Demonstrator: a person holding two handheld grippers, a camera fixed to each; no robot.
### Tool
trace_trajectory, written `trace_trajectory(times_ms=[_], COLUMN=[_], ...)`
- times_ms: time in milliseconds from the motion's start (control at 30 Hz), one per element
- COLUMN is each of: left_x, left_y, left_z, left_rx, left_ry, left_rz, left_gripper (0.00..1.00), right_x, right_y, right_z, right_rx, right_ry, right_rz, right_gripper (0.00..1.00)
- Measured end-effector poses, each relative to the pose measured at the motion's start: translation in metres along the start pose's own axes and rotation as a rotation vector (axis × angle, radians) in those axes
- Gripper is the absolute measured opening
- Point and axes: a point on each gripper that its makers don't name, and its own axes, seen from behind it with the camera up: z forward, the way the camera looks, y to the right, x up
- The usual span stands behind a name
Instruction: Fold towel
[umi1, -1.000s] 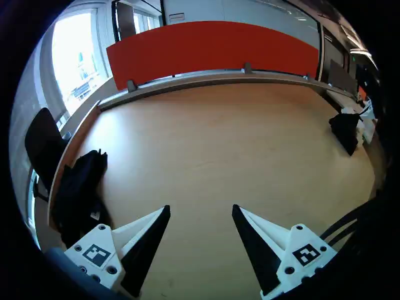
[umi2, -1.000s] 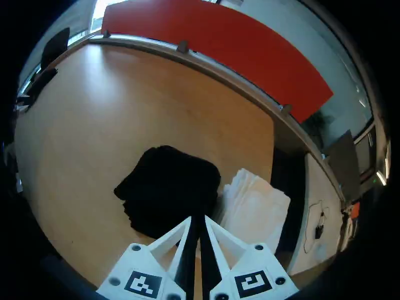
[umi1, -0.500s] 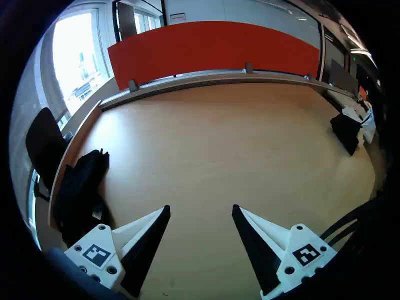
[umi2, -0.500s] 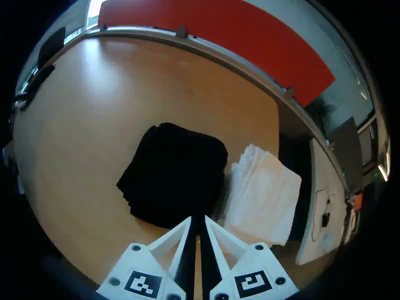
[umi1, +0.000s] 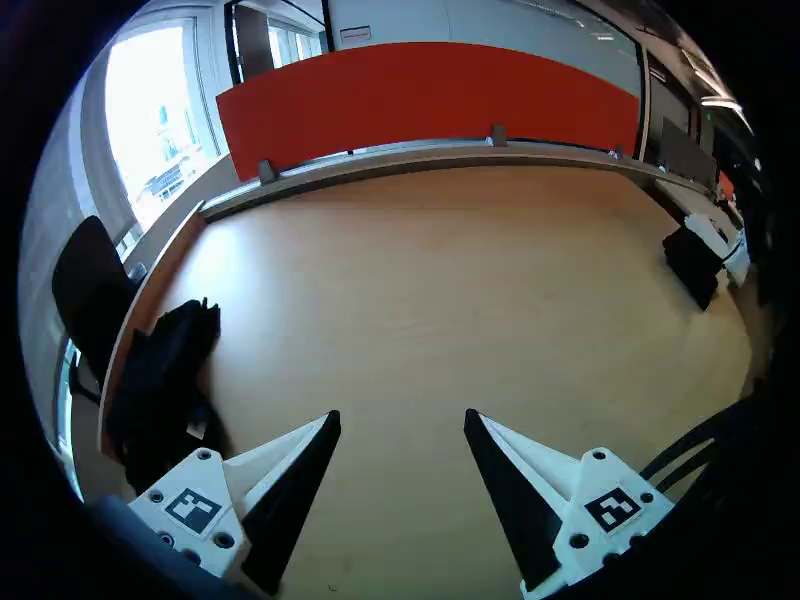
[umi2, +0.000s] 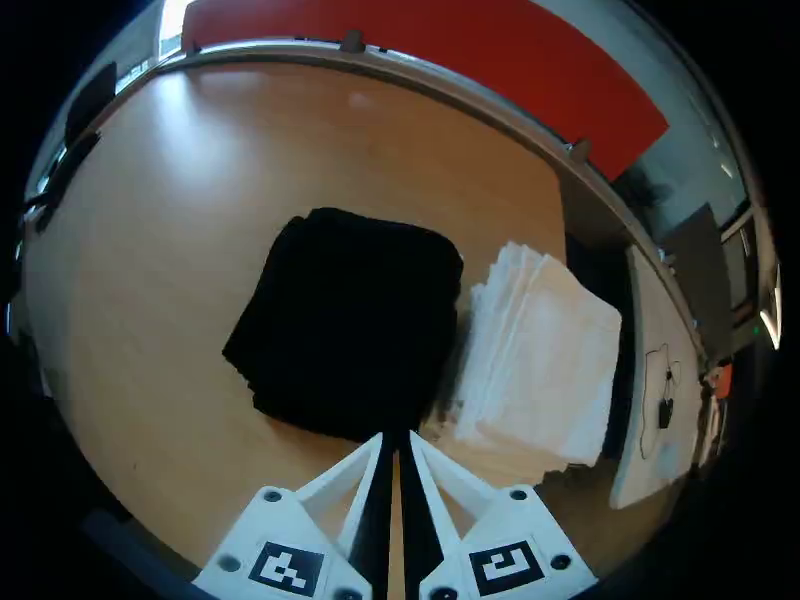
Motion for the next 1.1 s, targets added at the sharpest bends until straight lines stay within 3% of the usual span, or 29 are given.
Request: trace_trajectory(times_ms=[767, 1100], left_x=[0.002, 0.005], left_y=[0.000, -0.001], left_z=[0.000, -0.001], left_rx=[0.003, 0.004], left_ry=[0.000, 0.002], left_rz=[0.010, 0.014], left_gripper=[0.92, 0.91], right_x=[-0.024, -0.022], right_y=[-0.010, -0.011], right_z=[0.026, 0.026], right_rx=[0.021, 0.020], right_ry=[-0.064, -0.047], right_rz=[0.089, 0.119], right_gripper=[0.04, 0.04])
